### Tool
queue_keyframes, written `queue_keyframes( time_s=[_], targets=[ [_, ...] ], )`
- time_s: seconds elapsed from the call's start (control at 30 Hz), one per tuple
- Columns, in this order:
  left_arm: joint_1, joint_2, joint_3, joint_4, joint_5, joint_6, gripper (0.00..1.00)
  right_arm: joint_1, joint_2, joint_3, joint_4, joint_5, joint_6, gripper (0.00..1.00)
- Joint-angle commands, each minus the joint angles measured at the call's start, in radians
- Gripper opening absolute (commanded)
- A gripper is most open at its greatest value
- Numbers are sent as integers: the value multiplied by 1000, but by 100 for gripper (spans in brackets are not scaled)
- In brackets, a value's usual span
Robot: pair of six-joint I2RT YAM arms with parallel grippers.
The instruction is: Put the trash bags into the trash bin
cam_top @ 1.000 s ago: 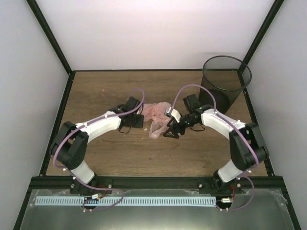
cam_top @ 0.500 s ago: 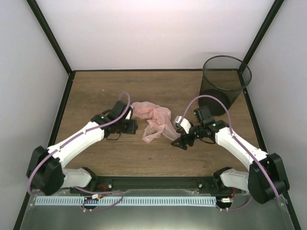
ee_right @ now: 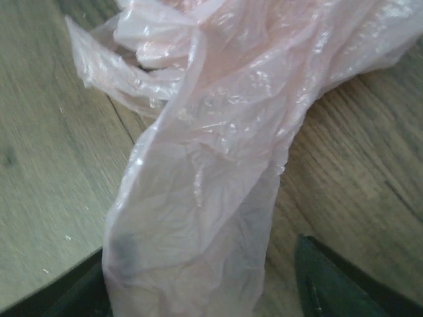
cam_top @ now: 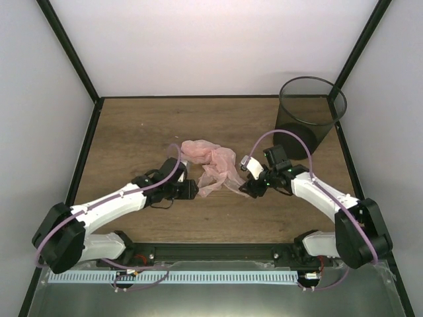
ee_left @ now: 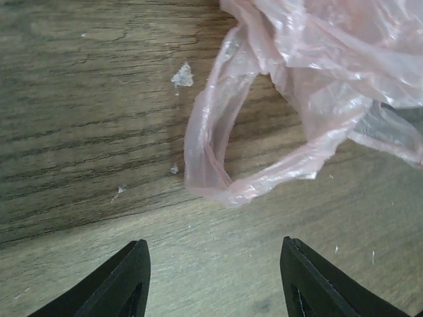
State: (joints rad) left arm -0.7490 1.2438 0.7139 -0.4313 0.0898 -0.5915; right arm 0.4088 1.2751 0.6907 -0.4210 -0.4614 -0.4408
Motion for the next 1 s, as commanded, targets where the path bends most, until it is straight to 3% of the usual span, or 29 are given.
queue_keyframes(
  time_s=[0.0,0.07,0.17,0.43,0.67,0.83,0.97],
  targets=[
    [15,12,-59,204,16,-203,57,-3,33,6,28,44,9,53],
    [19,37,-78,281,57,-244,57,-4,55,18,11,19,4,29],
    [27,97,-76,332,75,-274,57,-4,71,20,3,11,-1,15],
    [41,270,9,359,124,-288,52,-3,68,16,-3,-18,-9,9],
    [46,288,-12,381,73,-344,44,-4,88,25,-38,-98,-35,5],
    [68,266,-34,351,-8,-355,55,-3,100,25,-39,-95,-36,4],
    [79,278,-59,426,19,-318,55,-4,106,27,-40,-100,-40,4]
  ],
)
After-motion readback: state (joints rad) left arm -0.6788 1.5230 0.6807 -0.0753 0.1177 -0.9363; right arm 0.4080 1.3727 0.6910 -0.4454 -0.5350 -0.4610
